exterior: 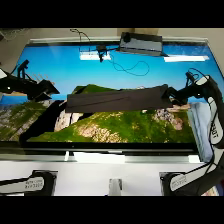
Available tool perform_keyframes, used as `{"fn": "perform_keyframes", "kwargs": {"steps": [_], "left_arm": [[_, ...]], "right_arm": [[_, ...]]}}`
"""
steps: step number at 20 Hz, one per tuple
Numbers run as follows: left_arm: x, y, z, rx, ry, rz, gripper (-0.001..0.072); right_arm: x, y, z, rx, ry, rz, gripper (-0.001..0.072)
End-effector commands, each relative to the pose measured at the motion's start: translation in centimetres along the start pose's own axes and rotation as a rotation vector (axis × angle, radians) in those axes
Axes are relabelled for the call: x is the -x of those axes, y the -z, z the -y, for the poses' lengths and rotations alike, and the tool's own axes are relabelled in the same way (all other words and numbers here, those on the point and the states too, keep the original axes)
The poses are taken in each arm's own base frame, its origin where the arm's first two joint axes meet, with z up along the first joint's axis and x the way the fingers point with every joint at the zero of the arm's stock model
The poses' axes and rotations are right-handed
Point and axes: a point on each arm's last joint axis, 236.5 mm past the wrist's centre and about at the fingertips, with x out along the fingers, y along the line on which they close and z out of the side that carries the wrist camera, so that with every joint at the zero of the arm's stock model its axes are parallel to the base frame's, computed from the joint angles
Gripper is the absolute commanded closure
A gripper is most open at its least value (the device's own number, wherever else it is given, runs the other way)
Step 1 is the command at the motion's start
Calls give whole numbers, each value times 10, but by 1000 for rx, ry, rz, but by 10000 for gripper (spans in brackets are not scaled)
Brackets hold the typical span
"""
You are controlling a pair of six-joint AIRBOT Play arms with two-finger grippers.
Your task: Fold the shirts.
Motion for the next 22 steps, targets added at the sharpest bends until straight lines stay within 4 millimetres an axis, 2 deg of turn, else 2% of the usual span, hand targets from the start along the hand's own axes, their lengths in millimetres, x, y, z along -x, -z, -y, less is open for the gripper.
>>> {"fn": "perform_keyframes", "kwargs": {"steps": [1, 3, 4, 5, 6, 7, 8, 9, 10, 12, 14, 18, 20, 22], "left_arm": [[18, 12, 28, -77, 15, 7, 43], [21, 18, 46, -121, 26, 12, 43], [21, 21, 55, -144, 33, 8, 43], [17, 25, 62, -164, 38, -2, 43], [13, 29, 69, -181, 43, -14, 43], [6, 32, 75, -193, 49, -22, 49], [-4, 37, 81, -207, 55, -34, 214], [-15, 42, 87, -220, 60, -41, 508], [-30, 45, 95, -233, 65, -35, 665], [-64, 51, 116, -225, 104, 4, 667], [-103, 57, 149, -142, 193, 43, 667], [-180, 100, 209, -49, 312, -30, 667], [-209, 123, 230, -14, 341, -70, 667], [-229, 139, 250, -12, 363, -103, 667]], "right_arm": [[-22, 0, -13, -25, -34, -5, -4], [-33, 6, -19, -42, -45, -30, 22], [-37, 8, -23, -52, -46, -39, 76], [-38, 9, -26, -75, -46, -42, 211], [-37, 9, -29, -98, -58, -40, 454], [-32, 8, -34, -119, -76, -36, 638], [-25, 5, -41, -118, -91, -25, 687], [-13, 1, -47, -105, -97, 0, 688], [1, -4, -54, -86, -103, 30, 688], [38, -12, -71, -48, -119, 99, 688], [72, -10, -89, -10, -136, 140, 688], [134, 15, -118, 61, -163, 156, 688], [159, 31, -129, 98, -171, 152, 688], [183, 47, -139, 134, -174, 158, 688]]}}
